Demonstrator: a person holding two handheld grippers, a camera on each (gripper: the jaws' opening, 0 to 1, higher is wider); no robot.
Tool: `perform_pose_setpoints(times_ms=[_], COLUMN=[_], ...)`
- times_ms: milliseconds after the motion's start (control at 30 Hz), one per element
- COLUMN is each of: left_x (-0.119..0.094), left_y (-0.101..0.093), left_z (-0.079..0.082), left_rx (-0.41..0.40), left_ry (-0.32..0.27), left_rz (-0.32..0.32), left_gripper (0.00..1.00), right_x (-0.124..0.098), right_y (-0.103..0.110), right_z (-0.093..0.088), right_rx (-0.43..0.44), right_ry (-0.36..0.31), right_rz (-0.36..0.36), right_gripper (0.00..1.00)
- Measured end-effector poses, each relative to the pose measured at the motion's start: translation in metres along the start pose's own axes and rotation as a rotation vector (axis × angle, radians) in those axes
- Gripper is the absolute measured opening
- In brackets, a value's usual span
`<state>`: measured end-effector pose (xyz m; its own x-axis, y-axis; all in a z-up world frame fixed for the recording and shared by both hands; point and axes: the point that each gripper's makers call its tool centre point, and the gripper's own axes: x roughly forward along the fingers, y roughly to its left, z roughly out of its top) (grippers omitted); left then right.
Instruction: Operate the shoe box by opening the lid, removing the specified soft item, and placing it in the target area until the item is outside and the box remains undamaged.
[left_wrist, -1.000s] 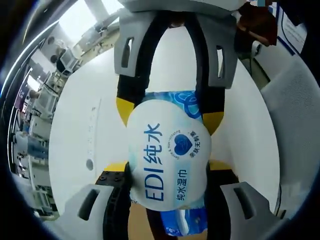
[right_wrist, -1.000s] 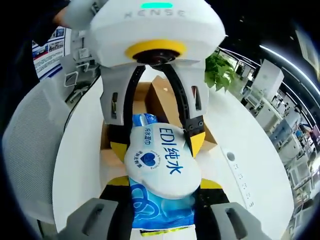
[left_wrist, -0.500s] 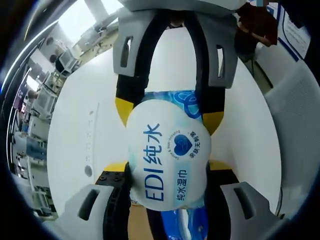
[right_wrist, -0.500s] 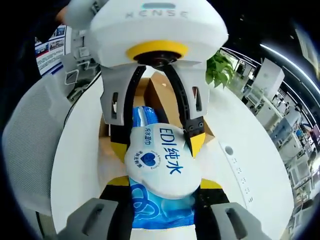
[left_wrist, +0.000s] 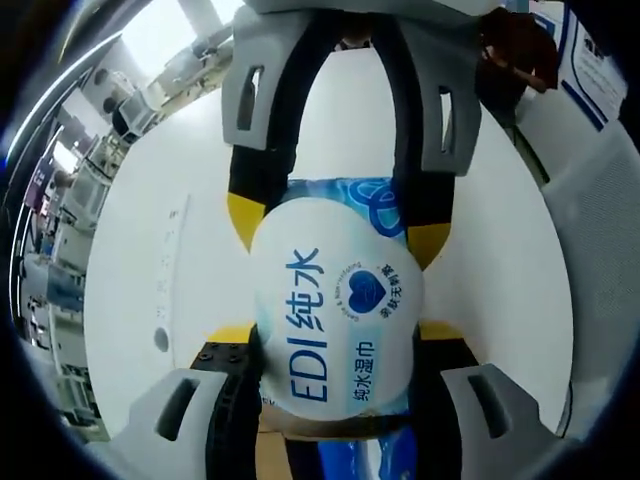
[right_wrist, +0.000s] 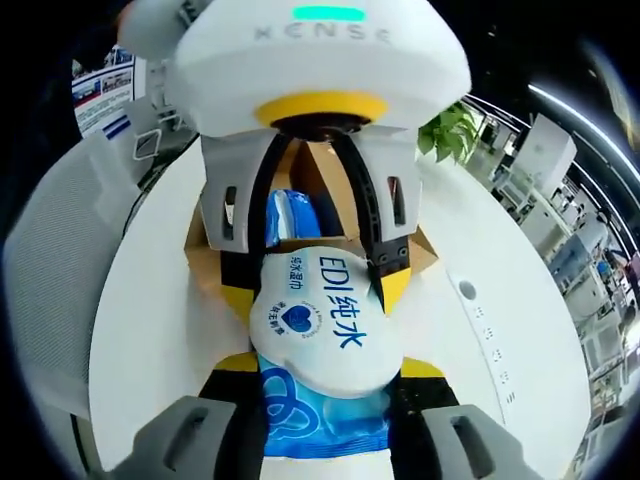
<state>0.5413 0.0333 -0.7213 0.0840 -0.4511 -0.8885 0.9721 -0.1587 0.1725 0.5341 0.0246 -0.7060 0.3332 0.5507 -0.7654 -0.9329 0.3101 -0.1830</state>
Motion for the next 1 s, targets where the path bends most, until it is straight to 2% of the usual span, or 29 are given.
perform_pose_setpoints(times_ms=[300, 1000], left_x=[0.017, 0.034], left_y=[-0.004, -0.008], left_z=[-0.001, -0.018], left_rx=[-0.02, -0.051], left_ry=[-0.008, 0.019], left_rz=[-0.015, -0.029], left_gripper=[0.59, 0.6], right_x=[0.008, 0.027], right_y=[0.001, 0.007], right_z=[-0.014, -0.022], right_rx=[-0.001, -0.012], right_ry=[0.014, 0.01], right_rz=[0.021, 0.047], right_gripper=[0.43, 0.43])
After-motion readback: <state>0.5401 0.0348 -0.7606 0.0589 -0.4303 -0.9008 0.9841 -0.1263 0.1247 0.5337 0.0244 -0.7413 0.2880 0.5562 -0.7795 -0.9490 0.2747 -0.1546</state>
